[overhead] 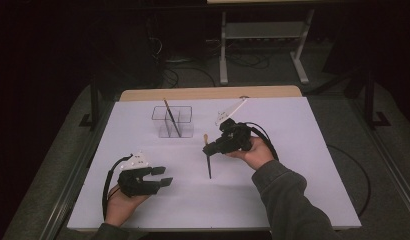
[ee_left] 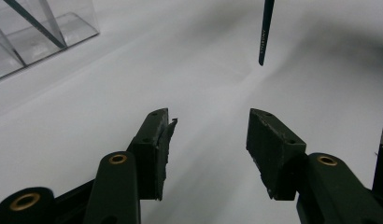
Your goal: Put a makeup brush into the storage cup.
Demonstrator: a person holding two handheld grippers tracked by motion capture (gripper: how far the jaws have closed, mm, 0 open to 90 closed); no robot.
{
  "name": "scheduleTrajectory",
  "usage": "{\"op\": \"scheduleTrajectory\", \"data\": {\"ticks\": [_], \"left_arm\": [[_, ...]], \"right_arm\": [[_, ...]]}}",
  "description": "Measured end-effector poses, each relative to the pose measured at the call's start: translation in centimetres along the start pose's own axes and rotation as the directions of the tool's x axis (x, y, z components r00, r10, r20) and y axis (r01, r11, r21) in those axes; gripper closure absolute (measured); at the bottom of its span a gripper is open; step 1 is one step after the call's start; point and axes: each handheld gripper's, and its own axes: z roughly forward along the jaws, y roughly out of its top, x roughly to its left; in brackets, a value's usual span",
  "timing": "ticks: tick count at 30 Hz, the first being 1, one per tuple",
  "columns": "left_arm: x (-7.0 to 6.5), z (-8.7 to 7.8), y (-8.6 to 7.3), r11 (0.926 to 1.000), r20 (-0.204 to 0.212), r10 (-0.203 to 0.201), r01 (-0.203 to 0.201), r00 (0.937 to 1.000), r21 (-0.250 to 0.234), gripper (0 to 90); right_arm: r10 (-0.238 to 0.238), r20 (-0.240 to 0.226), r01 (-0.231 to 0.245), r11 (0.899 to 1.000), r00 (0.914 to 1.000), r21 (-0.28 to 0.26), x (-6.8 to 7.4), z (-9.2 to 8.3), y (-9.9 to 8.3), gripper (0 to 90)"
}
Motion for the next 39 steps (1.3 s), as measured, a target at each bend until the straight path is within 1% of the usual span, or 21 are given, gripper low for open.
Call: {"op": "scheduleTrajectory", "data": {"ticks": [1, 3, 6, 12, 15, 17, 21, 22, 23, 24, 25, 26, 28, 29, 30, 31, 32, 33, 34, 36, 39], "left_arm": [[0.0, 0.0, 0.0, 1.0, 0.0, 0.0, 0.0, 1.0, 0.0, 48.4], [0.1, -0.1, -0.1, 0.9999, -0.009, 0.009, -0.009, 0.9999, 0.009, 47.3], [0.2, 0.0, -0.1, 0.9999, -0.011, -0.003, 0.004, 0.9999, 0.011, 46.6], [0.3, -0.1, -0.2, 1.0, -0.018, -0.002, 0.002, 0.9998, 0.009, 45.3], [0.4, -0.1, -0.2, 0.9999, -0.022, -0.005, 0.005, 0.9998, 0.011, 43.5], [0.5, -0.1, -0.3, 0.9999, -0.021, 0.0, 0.001, 0.9998, 0.014, 43.2], [0.6, -0.2, -0.3, 0.9999, -0.025, -0.004, 0.004, 0.9997, 0.009, 42.0], [0.6, -0.2, -0.3, 1.0, -0.023, -0.003, 0.003, 0.9997, 0.009, 41.7], [0.6, -0.2, -0.3, 0.9999, -0.018, -0.007, 0.007, 0.9998, 0.008, 41.7], [0.6, -0.3, -0.3, 0.9998, -0.008, -0.017, 0.017, 0.9998, 0.005, 41.3], [0.6, -0.2, -0.3, 0.9994, 0.0, -0.031, 0.031, 0.9995, -0.013, 40.9], [0.6, -0.3, -0.3, 0.9993, -0.002, -0.034, 0.034, 0.9994, -0.017, 40.5], [0.6, -0.4, -0.2, 0.9993, -0.006, -0.033, 0.033, 0.9994, -0.014, 39.0], [0.7, -0.4, -0.2, 0.9994, -0.008, -0.032, 0.032, 0.9995, -0.016, 38.4], [0.6, -0.4, -0.3, 0.9993, -0.013, -0.034, 0.033, 0.9993, -0.019, 38.1], [0.6, -0.5, -0.3, 0.9991, -0.015, -0.039, 0.039, 0.9991, -0.02, 37.6], [0.7, -0.5, -0.3, 0.9993, -0.017, -0.036, 0.035, 0.9992, -0.016, 37.1], [0.8, -0.6, -0.3, 0.9995, -0.017, -0.029, 0.029, 0.9994, -0.012, 36.9], [0.8, -0.6, -0.3, 0.9992, -0.019, -0.035, 0.035, 0.9992, -0.019, 36.8], [0.9, -0.7, -0.3, 0.9989, -0.02, -0.042, 0.041, 0.9989, -0.022, 36.0], [1.0, -0.6, -0.4, 0.9985, -0.027, -0.05, 0.05, 0.9984, -0.023, 34.9]], "right_arm": [[0.009, -0.001, -0.009, 1.0, 1.0, -0.003, 0.1, 0.0, 0.1, 82.6], [-0.003, 0.007, 0.003, 1.0, 1.0, 0.006, -0.1, -0.1, 0.3, 82.6], [-0.003, 0.017, 0.003, 1.0, 0.9998, 0.01, -0.2, -0.1, 0.6, 82.6], [0.001, 0.025, -0.001, 1.0, 0.9997, 0.009, -0.5, -0.2, 1.0, 82.6], [-0.013, 0.029, 0.013, 1.0, 0.9995, 0.01, -0.7, -0.3, 1.3, 82.6], [-0.007, 0.033, 0.007, 1.0, 0.9994, 0.018, -0.7, -0.5, 1.6, 82.6], [-0.014, 0.039, 0.013, 1.0, 0.9991, 0.011, -0.9, -0.7, 2.1, 82.6], [-0.006, 0.04, 0.005, 1.0, 0.9992, 0.011, -0.9, -0.8, 2.2, 82.6], [-0.013, 0.041, 0.012, 1.0, 0.9991, 0.014, -1.1, -0.8, 2.4, 82.6], [-0.008, 0.044, 0.007, 1.0, 0.999, 0.011, -1.1, -0.9, 2.5, 82.6], [0.001, 0.04, -0.001, 1.0, 0.9992, 0.013, -1.1, -1.0, 2.7, 82.6], [-0.01, 0.043, 0.01, 1.0, 0.999, 0.005, -1.2, -1.0, 2.8, 82.6], [-0.004, 0.043, 0.003, 1.0, 0.9991, 0.01, -1.3, -1.1, 3.0, 82.6], [0.012, 0.041, -0.013, 1.0, 0.9991, 0.017, -1.3, -1.1, 3.1, 82.6], [-0.013, 0.045, 0.013, 1.0, 0.9989, 0.009, -1.5, -1.1, 3.3, 82.6], [-0.005, 0.045, 0.005, 1.0, 0.999, 0.01, -1.5, -1.1, 3.4, 82.6], [-0.019, 0.048, 0.019, 1.0, 0.9987, 0.006, -1.7, -1.0, 3.5, 82.6], [-0.018, 0.048, 0.018, 1.0, 0.9987, 0.007, -1.7, -1.0, 3.6, 82.6], [-0.007, 0.047, 0.006, 1.0, 0.9989, 0.012, -1.7, -1.0, 3.7, 82.6], [-0.016, 0.05, 0.016, 1.0, 0.9986, 0.008, -1.9, -0.9, 3.9, 82.6], [-0.013, 0.054, 0.012, 1.0, 0.9984, 0.014, -2.0, -0.9, 4.2, 82.6]]}}
